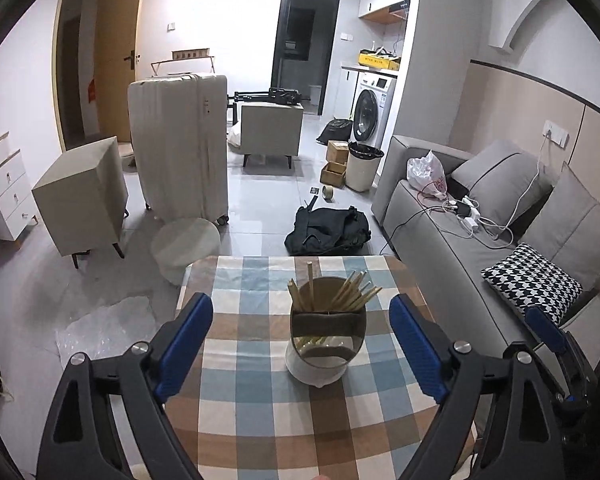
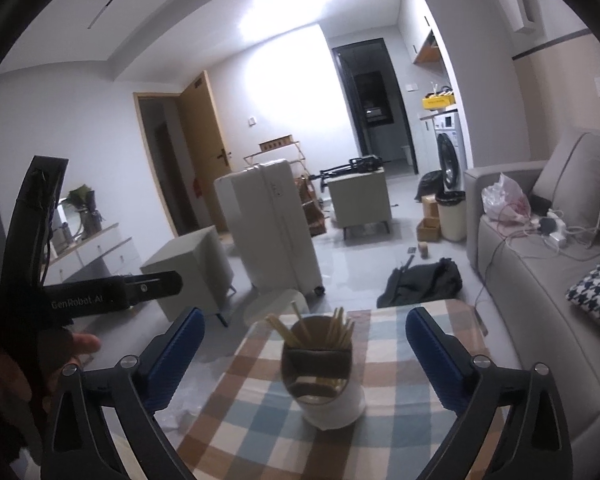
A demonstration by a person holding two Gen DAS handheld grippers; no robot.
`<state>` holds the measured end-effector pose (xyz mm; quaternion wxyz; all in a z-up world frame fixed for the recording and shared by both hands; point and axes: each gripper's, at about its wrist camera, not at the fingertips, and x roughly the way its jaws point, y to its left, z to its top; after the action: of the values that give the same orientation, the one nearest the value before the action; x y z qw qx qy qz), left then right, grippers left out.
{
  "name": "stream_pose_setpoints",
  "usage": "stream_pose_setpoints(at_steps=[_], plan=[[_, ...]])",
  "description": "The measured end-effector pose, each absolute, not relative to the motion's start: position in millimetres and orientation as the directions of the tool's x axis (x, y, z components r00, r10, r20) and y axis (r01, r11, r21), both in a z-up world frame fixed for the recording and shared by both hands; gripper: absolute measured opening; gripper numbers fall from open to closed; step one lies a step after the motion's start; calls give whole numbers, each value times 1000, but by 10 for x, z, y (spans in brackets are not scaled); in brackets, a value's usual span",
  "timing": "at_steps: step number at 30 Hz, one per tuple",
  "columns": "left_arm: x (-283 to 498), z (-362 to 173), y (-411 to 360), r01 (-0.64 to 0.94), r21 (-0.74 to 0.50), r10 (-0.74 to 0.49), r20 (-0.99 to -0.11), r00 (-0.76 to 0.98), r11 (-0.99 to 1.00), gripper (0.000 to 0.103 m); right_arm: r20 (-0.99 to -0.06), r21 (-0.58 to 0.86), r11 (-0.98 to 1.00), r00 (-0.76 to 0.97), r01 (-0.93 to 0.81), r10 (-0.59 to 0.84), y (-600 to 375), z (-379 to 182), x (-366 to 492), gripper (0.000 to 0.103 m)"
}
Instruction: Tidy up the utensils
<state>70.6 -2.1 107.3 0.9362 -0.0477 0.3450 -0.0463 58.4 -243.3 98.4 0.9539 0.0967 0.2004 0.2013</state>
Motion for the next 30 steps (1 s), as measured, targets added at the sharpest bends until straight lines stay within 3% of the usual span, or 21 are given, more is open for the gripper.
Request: stream_pose_setpoints(at_steps=[30], plan=[[411, 1031, -95, 39, -119, -106, -634, 766, 992, 87, -337, 281, 904, 848, -324, 408, -2503, 972, 334, 103]])
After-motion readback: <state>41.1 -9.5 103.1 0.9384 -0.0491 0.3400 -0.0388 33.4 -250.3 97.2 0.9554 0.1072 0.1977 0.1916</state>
